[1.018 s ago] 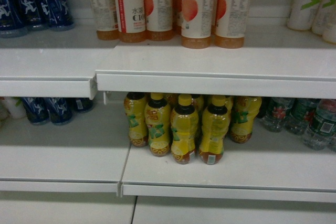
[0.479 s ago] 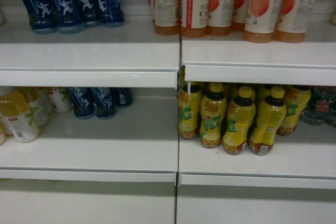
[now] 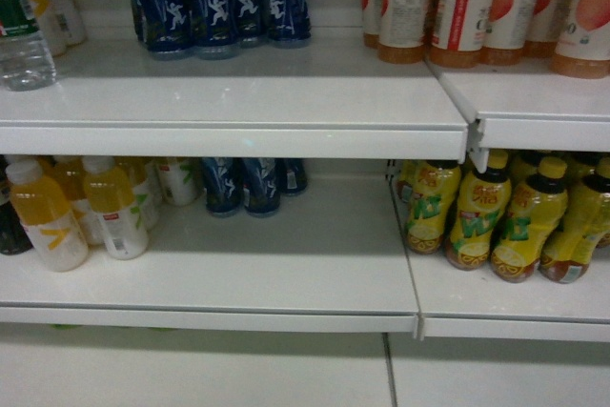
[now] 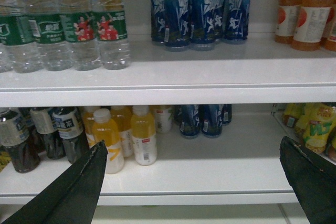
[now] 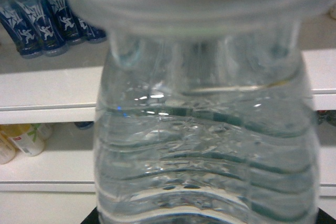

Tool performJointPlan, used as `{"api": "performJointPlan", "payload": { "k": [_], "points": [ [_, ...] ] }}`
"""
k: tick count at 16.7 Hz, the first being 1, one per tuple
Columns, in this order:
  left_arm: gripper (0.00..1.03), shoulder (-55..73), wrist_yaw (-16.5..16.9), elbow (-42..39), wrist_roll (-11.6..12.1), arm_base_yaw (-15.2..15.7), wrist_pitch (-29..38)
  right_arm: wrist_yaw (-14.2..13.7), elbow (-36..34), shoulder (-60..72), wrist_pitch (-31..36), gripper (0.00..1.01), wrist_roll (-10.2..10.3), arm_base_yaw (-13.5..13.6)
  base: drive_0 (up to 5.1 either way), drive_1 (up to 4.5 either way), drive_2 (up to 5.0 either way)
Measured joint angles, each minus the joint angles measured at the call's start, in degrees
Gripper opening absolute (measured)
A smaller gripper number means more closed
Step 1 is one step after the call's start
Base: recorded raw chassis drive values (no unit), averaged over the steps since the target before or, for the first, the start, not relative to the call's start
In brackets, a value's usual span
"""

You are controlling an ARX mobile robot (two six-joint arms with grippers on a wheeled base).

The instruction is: Move water from second to third shelf

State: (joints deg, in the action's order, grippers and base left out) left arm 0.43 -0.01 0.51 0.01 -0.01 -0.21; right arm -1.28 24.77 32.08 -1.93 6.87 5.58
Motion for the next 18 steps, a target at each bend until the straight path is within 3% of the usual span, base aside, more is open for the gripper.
{"api": "performJointPlan", "payload": {
  "k": [18],
  "points": [
    [0.98,0.0,-0.04,0.0,0.0,0.0,0.02,0.02,-0.02,0.02,-0.15,0.42,0.02,0.0,-5.0,2.39,2.4]
  ]
}}
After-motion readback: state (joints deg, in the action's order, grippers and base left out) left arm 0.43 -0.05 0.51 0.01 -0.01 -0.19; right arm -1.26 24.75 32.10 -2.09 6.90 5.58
